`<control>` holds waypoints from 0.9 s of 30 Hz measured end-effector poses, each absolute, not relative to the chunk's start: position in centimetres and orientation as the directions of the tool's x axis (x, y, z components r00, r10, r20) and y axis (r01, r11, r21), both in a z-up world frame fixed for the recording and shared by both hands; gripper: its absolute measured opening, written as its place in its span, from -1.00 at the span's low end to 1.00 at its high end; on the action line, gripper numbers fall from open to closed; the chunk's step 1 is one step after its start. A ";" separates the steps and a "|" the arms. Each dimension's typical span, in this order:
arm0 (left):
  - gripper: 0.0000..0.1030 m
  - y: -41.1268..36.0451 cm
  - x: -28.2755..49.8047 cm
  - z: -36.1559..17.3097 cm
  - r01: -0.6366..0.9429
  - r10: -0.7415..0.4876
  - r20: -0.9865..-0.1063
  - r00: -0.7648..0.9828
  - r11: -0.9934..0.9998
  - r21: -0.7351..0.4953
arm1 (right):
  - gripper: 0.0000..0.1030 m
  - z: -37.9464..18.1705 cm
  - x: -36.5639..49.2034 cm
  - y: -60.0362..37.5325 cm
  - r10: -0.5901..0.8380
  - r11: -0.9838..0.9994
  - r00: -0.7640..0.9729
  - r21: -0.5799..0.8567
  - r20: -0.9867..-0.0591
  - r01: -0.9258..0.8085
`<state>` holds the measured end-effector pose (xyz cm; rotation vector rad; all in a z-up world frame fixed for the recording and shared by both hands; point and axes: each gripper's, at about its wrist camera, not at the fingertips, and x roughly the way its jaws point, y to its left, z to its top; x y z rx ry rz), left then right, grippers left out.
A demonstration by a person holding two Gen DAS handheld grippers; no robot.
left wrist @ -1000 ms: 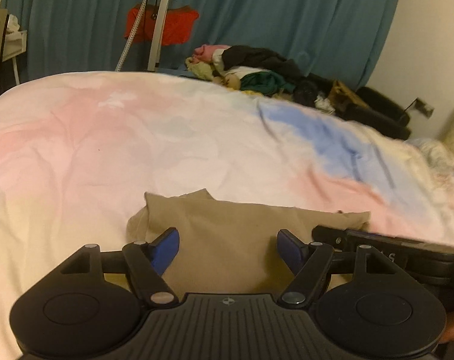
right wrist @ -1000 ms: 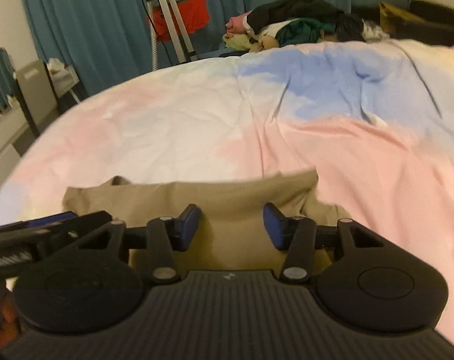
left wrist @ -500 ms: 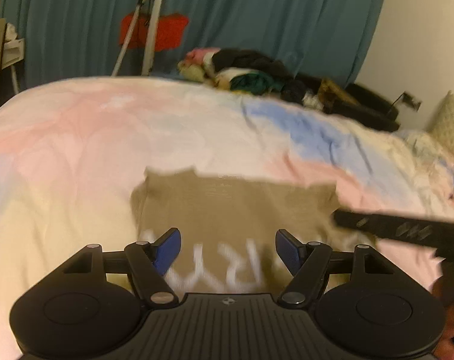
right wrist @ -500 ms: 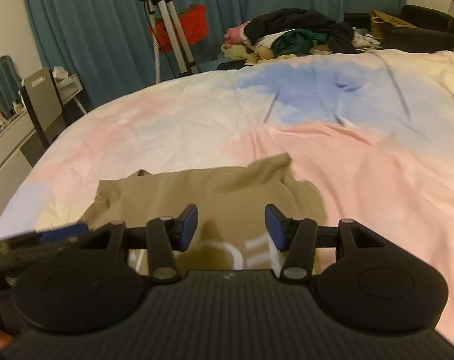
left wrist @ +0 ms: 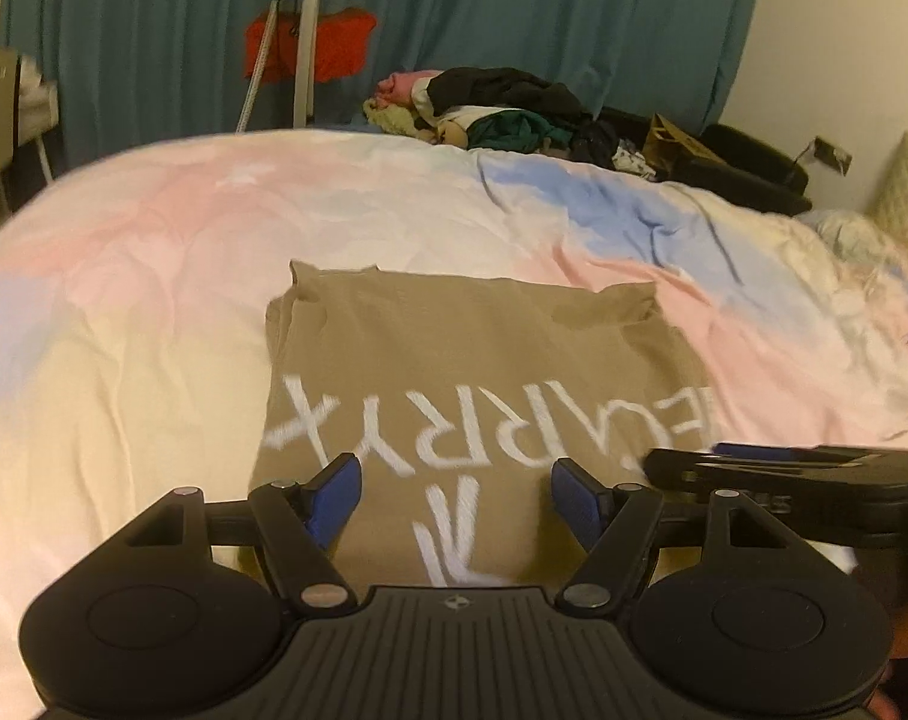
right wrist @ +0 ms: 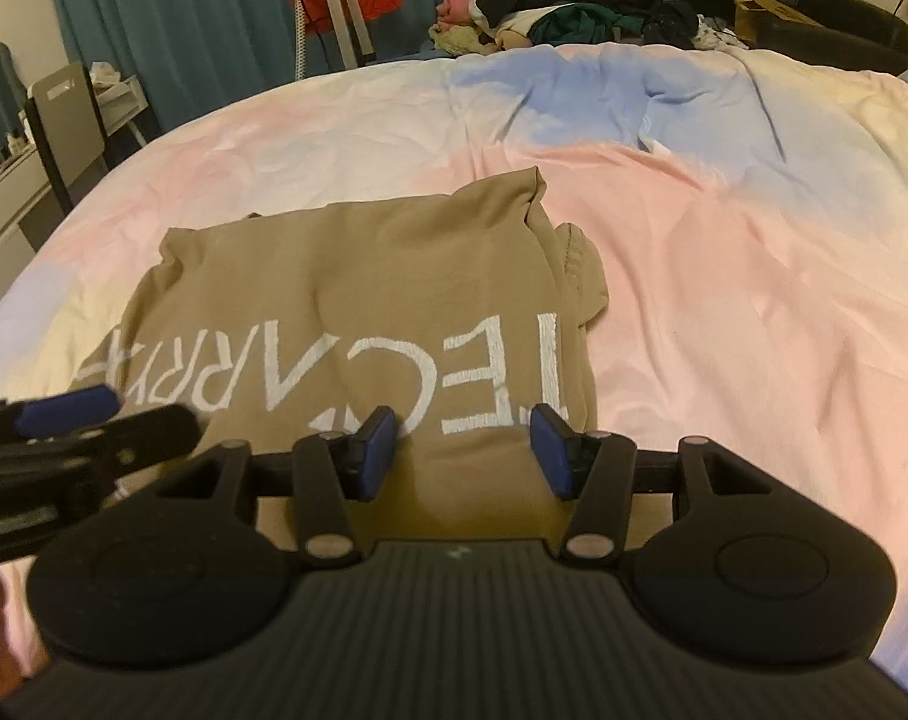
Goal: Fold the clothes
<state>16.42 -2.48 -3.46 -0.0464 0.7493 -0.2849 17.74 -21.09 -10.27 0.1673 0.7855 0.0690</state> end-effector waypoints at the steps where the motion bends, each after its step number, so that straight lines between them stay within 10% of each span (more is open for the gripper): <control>1: 0.42 -2.2 15.9 -3.2 0.229 -0.280 -0.664 0.693 0.959 -0.166 | 0.03 -10.3 17.6 -21.0 0.122 0.985 0.706 0.173 -0.698 0.001; 10: 0.54 2.9 14.4 -4.9 -0.015 -0.471 -0.655 0.590 0.805 -0.593 | 0.04 -9.7 17.4 -21.4 0.123 0.975 0.705 0.217 -0.698 0.044; 13: 0.47 4.9 15.9 -7.0 -0.158 -0.472 -0.649 0.597 0.724 -0.672 | 0.52 -8.7 16.5 -22.4 0.199 0.932 0.726 0.356 -0.658 0.067; 20: -0.06 7.0 17.2 -9.1 -0.277 -0.478 -0.600 0.641 0.585 -0.762 | 0.71 -9.5 13.9 -24.7 0.505 0.588 0.709 0.798 -0.492 0.135; 27: -0.61 6.7 17.0 -8.3 -0.251 -0.460 -0.578 0.674 0.593 -0.765 | 0.69 -14.8 15.6 -24.8 0.620 0.359 0.633 0.885 -0.464 0.298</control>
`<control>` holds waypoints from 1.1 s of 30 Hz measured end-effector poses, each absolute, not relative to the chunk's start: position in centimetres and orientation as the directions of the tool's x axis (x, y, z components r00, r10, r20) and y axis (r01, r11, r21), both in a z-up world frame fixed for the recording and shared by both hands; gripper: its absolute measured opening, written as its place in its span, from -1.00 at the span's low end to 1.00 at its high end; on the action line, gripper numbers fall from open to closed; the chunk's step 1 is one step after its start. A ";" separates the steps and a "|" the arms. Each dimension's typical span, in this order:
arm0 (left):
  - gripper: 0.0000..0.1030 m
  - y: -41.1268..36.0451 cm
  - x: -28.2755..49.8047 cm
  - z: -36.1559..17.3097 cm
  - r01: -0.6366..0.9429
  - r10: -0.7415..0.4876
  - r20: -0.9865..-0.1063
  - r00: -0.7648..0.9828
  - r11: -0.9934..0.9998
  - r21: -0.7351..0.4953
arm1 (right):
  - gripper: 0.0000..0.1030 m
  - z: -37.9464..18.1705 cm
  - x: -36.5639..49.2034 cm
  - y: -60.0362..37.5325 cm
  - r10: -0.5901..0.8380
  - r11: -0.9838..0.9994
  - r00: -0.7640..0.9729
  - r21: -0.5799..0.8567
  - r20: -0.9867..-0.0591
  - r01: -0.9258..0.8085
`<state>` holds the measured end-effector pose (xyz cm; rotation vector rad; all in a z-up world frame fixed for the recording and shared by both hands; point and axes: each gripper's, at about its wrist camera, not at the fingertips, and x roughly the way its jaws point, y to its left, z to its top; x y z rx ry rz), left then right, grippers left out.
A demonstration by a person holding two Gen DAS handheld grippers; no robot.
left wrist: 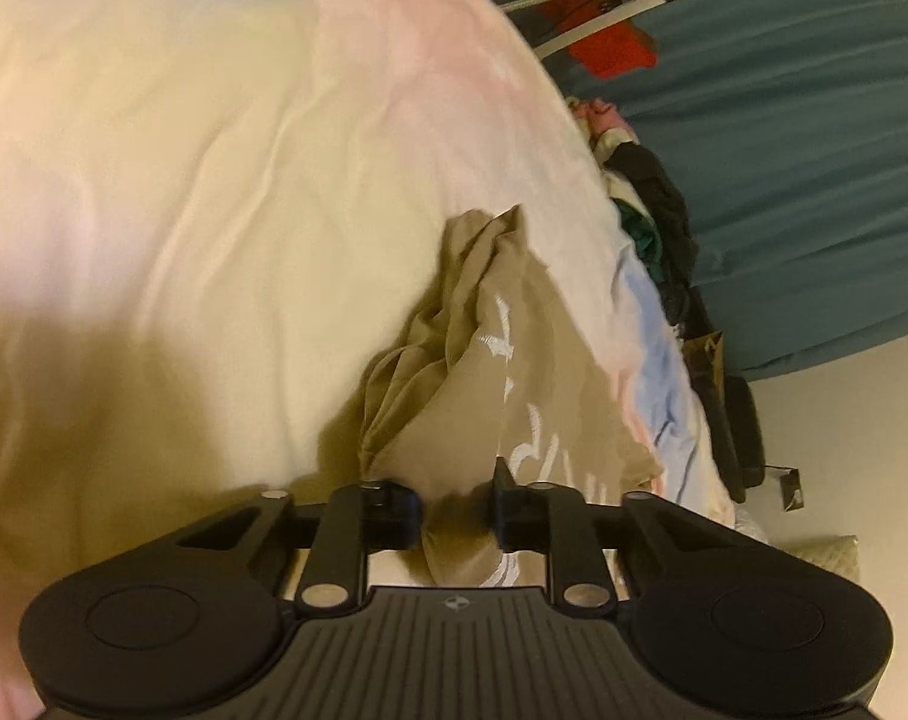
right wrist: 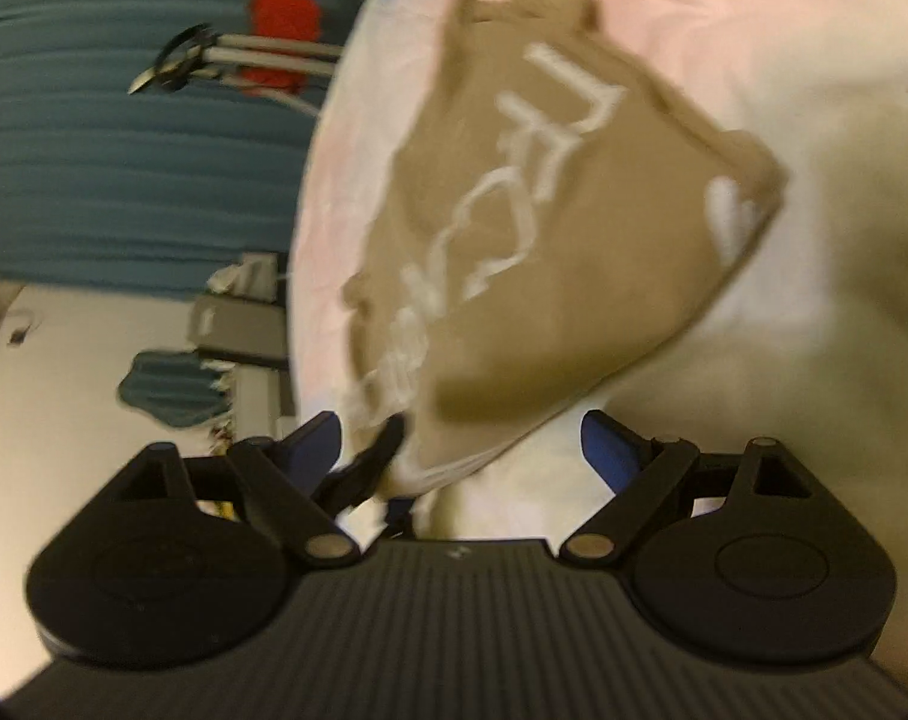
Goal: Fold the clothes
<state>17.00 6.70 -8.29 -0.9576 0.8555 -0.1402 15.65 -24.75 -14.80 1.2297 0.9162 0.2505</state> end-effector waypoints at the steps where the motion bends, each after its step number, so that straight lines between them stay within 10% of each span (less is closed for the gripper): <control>1: -0.63 6.7 17.0 -8.2 -0.244 -0.461 -0.570 0.680 0.590 -0.770 | 0.67 -15.2 15.8 -24.9 0.601 0.354 0.646 0.881 -0.471 0.314; 6: -0.66 6.9 17.0 -7.7 -0.219 -0.474 -0.535 0.699 0.570 -0.792 | 0.30 -15.2 16.2 -26.7 0.472 0.343 0.729 0.865 -0.495 0.365; 9: -0.67 7.0 17.1 -7.4 -0.216 -0.482 -0.532 0.696 0.567 -0.795 | -0.40 -15.7 16.4 -27.1 0.418 0.343 0.733 0.841 -0.536 0.419; 12: -0.68 7.0 17.1 -6.4 -0.185 -0.501 -0.515 0.695 0.568 -0.802 | -0.67 -14.4 15.8 -27.0 0.398 0.357 0.754 0.845 -0.522 0.397; 33: -0.69 -17.3 34.1 11.3 -0.043 -0.711 -0.448 0.543 0.509 -0.860 | -0.70 6.8 23.1 -47.8 0.170 0.423 0.899 0.854 -0.403 0.302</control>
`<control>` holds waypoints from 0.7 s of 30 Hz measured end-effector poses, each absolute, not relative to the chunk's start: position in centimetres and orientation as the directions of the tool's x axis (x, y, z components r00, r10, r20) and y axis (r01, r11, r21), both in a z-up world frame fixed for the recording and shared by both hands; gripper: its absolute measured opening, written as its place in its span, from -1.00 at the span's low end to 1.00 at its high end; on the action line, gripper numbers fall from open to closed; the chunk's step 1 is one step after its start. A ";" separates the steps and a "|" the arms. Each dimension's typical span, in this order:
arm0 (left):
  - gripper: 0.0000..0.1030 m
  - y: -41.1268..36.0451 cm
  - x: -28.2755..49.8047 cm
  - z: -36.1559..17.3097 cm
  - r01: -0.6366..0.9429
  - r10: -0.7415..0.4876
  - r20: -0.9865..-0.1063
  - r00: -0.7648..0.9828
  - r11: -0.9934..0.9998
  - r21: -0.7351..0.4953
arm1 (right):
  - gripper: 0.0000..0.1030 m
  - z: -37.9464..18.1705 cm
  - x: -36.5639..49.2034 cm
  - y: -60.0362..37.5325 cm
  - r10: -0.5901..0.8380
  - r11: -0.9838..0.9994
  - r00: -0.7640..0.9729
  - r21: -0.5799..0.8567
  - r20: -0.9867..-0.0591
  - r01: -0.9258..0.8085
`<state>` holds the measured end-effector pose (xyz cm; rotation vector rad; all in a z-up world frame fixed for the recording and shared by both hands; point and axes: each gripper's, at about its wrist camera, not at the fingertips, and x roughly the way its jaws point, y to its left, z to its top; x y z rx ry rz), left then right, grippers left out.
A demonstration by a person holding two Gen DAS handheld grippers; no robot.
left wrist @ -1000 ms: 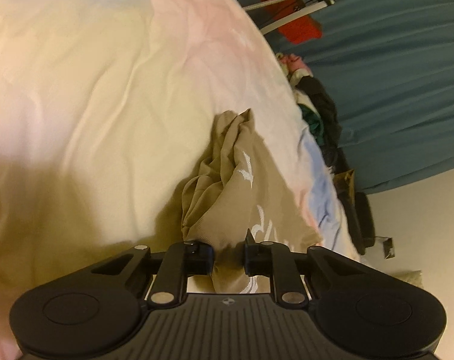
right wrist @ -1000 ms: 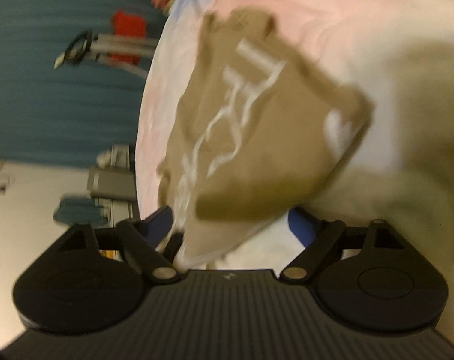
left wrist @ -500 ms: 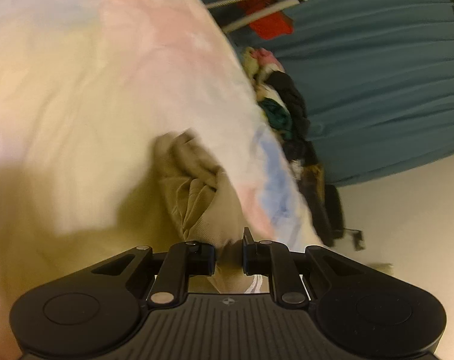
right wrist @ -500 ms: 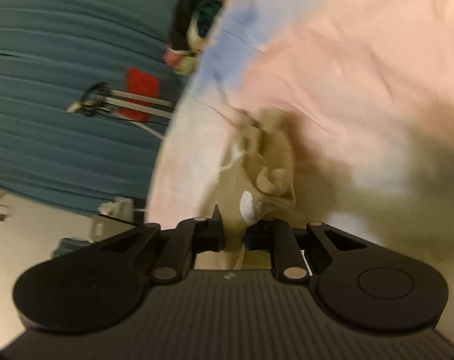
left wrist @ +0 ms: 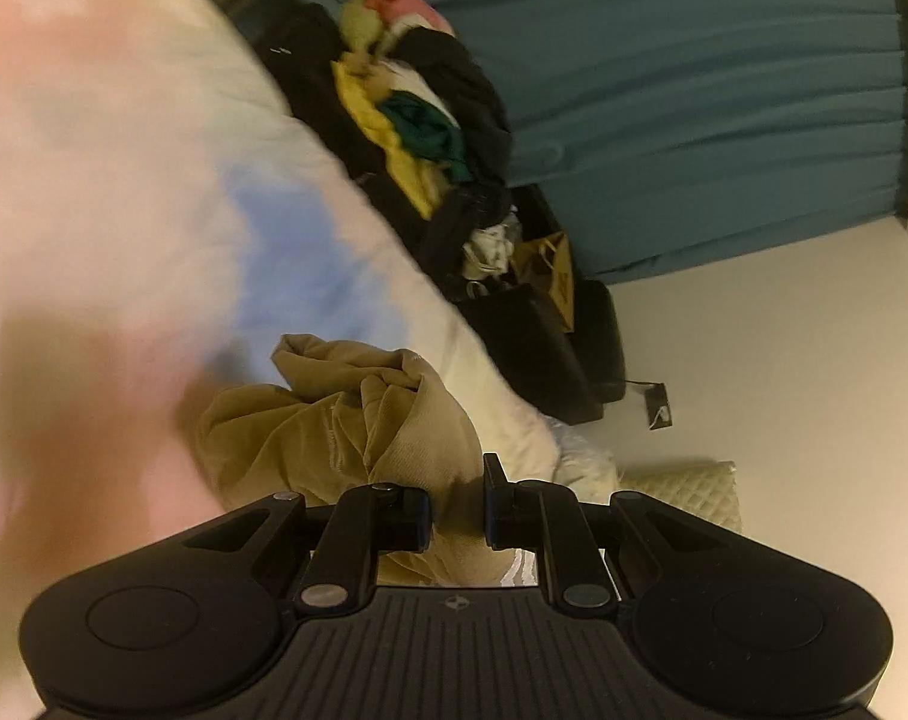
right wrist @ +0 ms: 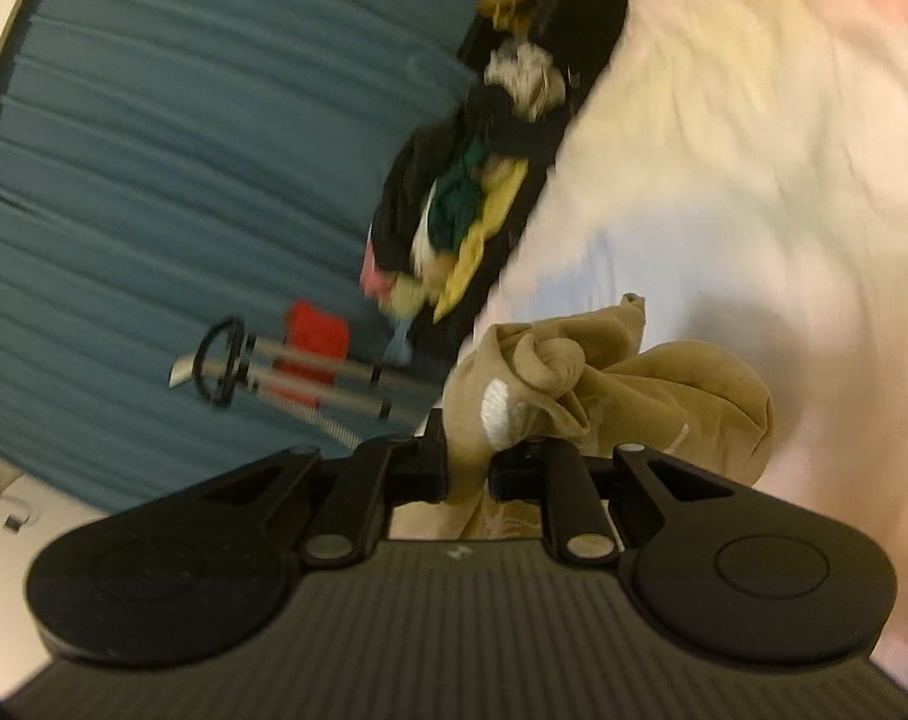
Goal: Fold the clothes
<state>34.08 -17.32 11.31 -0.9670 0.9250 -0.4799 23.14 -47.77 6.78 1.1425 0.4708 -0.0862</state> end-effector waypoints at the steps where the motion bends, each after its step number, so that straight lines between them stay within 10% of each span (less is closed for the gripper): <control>1: -0.69 -19.0 35.8 11.7 -0.034 -0.716 -0.442 0.541 0.506 -0.862 | -0.70 7.4 24.0 -49.1 0.147 0.440 0.905 0.846 -0.398 0.301; 6: -0.69 -26.6 42.8 10.5 0.085 -0.735 -0.412 0.538 0.534 -0.841 | -0.70 7.9 28.3 -53.6 0.018 0.540 0.918 0.776 -0.397 0.325; 21: -0.58 -27.7 37.6 -6.6 0.316 -0.664 -0.624 0.412 0.747 -0.586 | -0.64 -14.8 22.7 -52.3 0.098 0.445 0.806 0.750 -0.583 0.489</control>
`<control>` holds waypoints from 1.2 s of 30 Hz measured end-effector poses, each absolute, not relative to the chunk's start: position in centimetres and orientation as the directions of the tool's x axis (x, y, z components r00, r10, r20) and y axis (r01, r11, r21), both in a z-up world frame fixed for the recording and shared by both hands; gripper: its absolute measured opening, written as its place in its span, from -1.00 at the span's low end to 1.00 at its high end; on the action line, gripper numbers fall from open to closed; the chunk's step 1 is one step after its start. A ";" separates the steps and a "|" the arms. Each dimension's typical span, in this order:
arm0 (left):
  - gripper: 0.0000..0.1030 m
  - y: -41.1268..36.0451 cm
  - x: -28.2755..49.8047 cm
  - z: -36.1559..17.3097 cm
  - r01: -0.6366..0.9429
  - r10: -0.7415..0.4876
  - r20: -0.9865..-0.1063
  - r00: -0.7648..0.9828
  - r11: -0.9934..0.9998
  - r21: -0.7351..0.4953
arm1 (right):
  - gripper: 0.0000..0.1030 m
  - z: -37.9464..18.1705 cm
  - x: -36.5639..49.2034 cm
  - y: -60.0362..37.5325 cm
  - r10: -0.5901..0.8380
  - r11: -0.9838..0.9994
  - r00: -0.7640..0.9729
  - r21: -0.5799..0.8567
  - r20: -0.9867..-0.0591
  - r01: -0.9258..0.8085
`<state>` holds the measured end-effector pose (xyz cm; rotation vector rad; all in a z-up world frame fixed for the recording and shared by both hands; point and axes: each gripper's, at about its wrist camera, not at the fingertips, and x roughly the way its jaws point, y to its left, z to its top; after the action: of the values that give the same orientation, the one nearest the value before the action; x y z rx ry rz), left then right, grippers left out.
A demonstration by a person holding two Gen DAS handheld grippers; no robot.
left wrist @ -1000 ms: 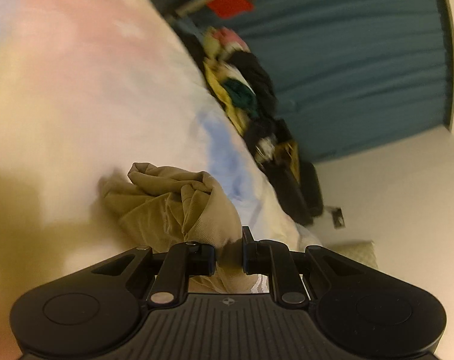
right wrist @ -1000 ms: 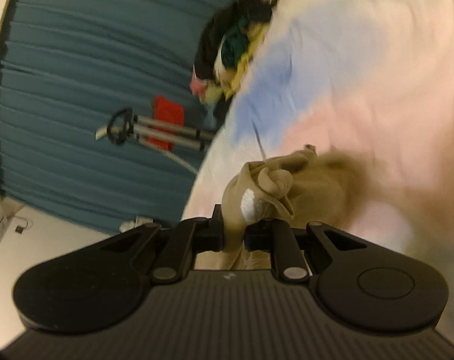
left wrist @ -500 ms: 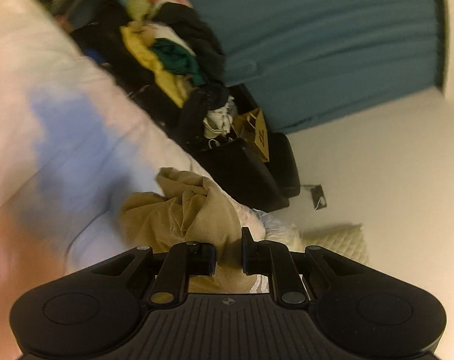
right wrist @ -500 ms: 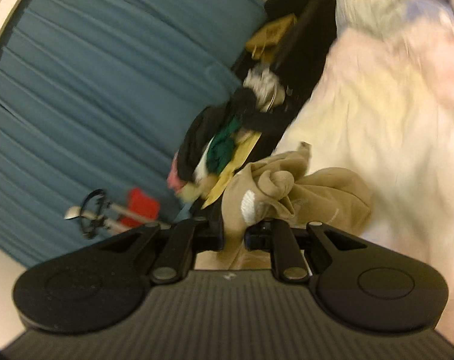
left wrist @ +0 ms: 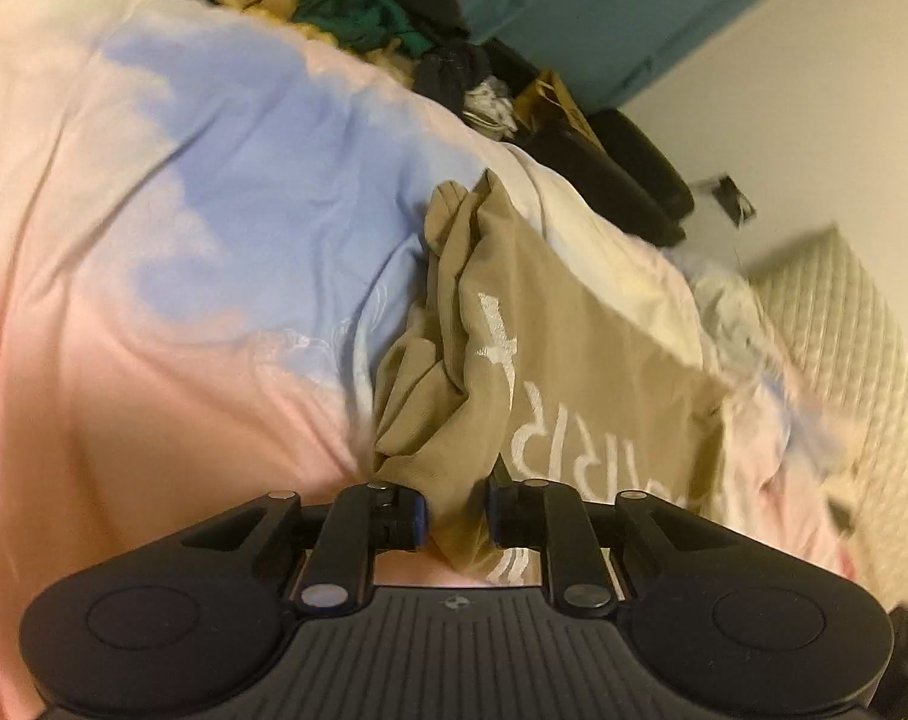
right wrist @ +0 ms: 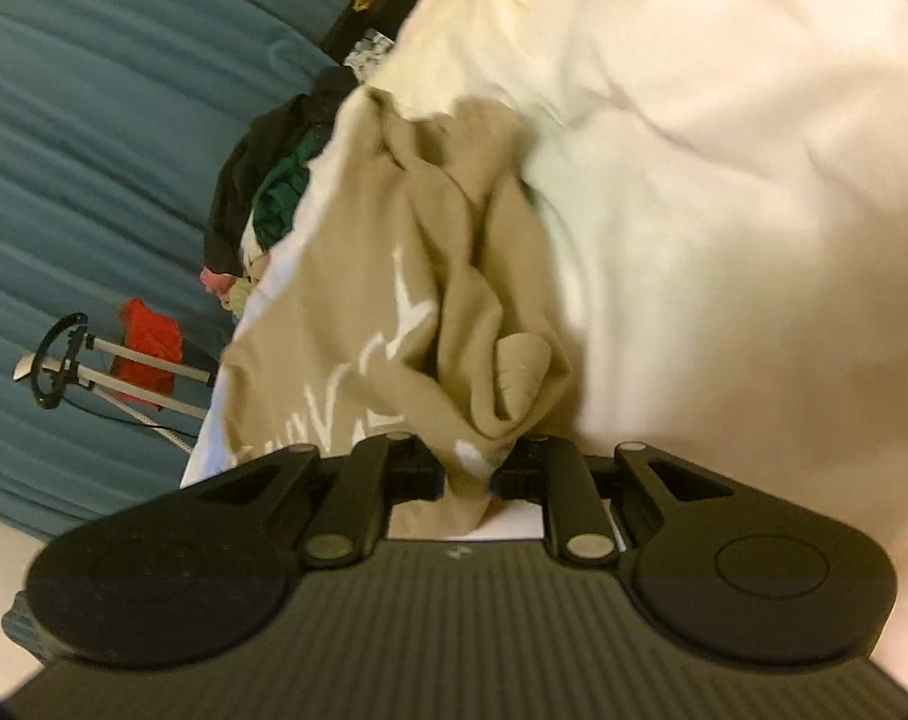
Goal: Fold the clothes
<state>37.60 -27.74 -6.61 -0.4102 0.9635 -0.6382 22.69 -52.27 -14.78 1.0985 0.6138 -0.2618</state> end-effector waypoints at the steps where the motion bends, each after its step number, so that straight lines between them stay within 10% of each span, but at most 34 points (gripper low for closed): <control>1: -0.57 -27.8 37.5 -6.4 0.329 -0.659 -0.632 0.408 0.752 -0.571 | -0.64 -14.7 22.4 -52.1 0.098 0.438 0.800 0.748 -0.592 0.500; 13: -0.09 -24.5 29.9 7.2 0.471 -0.628 -0.612 0.480 0.773 -0.425 | -0.64 0.1 16.9 -46.7 0.014 0.647 0.787 0.605 -0.617 0.464; 18: 0.64 -23.2 24.7 13.3 0.520 -0.625 -0.573 0.531 0.774 -0.362 | -0.63 6.9 13.5 -43.7 -0.037 0.763 0.831 0.522 -0.555 0.382; 20: 0.78 -22.2 22.6 15.0 0.534 -0.618 -0.560 0.552 0.778 -0.331 | -0.50 8.9 11.9 -42.8 -0.036 0.786 0.850 0.510 -0.525 0.348; 24: 0.96 -20.2 18.4 18.0 0.555 -0.602 -0.534 0.593 0.787 -0.270 | 0.71 11.3 8.7 -40.4 -0.062 0.842 0.883 0.451 -0.466 0.297; 36: 0.99 -12.8 7.5 18.2 0.566 -0.562 -0.356 0.747 0.818 -0.104 | 0.73 10.0 2.3 -32.4 -0.153 0.932 0.930 0.263 -0.333 0.248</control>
<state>7.47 -12.84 18.22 0.0107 0.3859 -0.6172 2.32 -32.40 9.98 0.3071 0.3137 -0.2087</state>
